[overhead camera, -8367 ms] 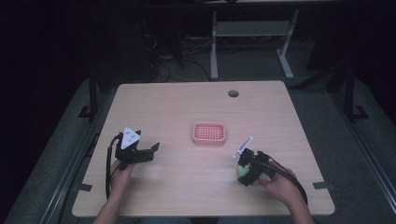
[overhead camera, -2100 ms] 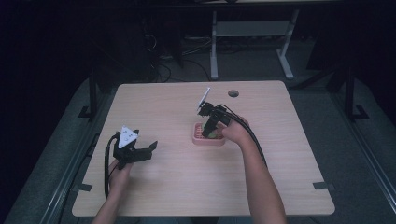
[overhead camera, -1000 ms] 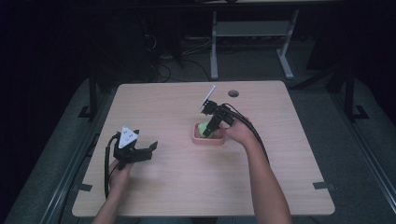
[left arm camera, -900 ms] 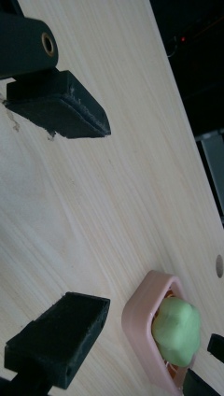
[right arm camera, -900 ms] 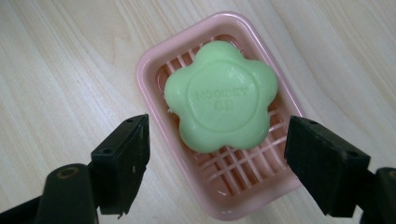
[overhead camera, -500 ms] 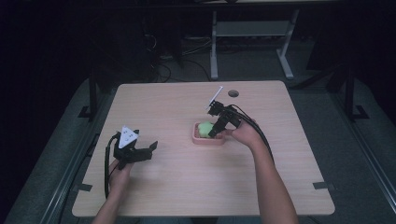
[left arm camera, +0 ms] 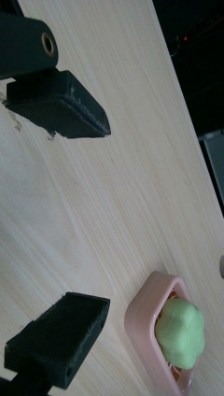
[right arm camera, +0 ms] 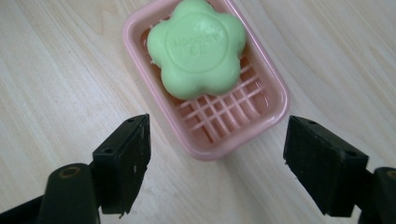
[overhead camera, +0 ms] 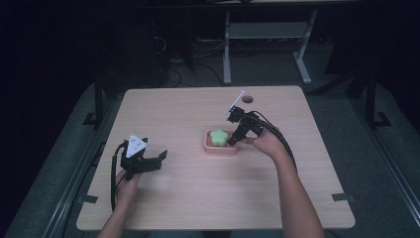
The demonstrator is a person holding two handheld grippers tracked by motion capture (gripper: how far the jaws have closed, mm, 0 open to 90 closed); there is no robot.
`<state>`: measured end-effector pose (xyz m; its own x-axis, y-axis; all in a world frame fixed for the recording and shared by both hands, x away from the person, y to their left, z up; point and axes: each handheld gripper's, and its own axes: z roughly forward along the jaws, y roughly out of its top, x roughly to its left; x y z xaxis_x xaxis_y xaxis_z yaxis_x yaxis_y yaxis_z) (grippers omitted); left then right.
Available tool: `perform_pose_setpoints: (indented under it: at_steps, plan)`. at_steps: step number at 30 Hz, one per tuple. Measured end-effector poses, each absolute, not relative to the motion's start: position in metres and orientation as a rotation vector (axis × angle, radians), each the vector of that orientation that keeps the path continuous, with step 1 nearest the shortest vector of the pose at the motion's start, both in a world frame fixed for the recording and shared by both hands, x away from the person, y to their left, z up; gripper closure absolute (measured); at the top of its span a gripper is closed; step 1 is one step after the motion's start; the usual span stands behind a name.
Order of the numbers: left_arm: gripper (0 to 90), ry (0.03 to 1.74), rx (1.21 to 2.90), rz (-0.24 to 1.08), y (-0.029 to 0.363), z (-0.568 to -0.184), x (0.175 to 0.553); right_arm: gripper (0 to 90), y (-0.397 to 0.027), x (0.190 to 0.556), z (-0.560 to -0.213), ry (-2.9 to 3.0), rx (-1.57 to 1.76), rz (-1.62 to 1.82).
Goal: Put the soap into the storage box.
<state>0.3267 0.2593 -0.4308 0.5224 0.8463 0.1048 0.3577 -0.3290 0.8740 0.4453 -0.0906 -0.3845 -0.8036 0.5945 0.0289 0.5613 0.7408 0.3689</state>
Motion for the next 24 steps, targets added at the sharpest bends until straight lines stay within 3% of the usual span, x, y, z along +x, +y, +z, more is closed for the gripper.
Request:
perform_pose_setpoints:
  at_steps: [24]
  plan:
    - [14.3,0.982,1.913,0.718,0.258,-0.432,0.327,22.5,-0.140,0.417,-0.392,2.809,1.060,0.597]
